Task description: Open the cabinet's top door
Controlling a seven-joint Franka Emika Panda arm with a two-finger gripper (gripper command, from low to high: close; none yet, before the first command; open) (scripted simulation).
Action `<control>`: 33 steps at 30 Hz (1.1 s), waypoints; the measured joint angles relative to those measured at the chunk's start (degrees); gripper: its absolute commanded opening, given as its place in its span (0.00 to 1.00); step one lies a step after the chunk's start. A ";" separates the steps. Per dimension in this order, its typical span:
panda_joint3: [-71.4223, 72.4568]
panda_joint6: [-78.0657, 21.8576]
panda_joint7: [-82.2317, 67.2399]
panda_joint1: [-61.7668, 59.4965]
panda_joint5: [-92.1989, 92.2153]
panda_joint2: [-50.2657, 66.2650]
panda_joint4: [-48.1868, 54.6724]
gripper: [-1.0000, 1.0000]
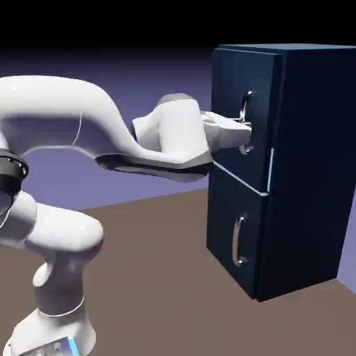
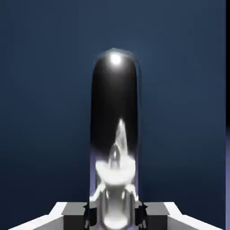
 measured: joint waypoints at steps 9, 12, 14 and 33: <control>18.65 -3.76 -0.01 -16.81 14.13 -1.12 -6.61 0.00; 24.88 -4.18 -0.13 -22.15 19.16 -2.04 -8.16 0.00; 29.03 -3.69 -0.02 -26.01 22.15 -2.63 -8.85 0.00; 61.01 14.91 -2.41 -63.59 49.93 -16.61 -11.93 0.00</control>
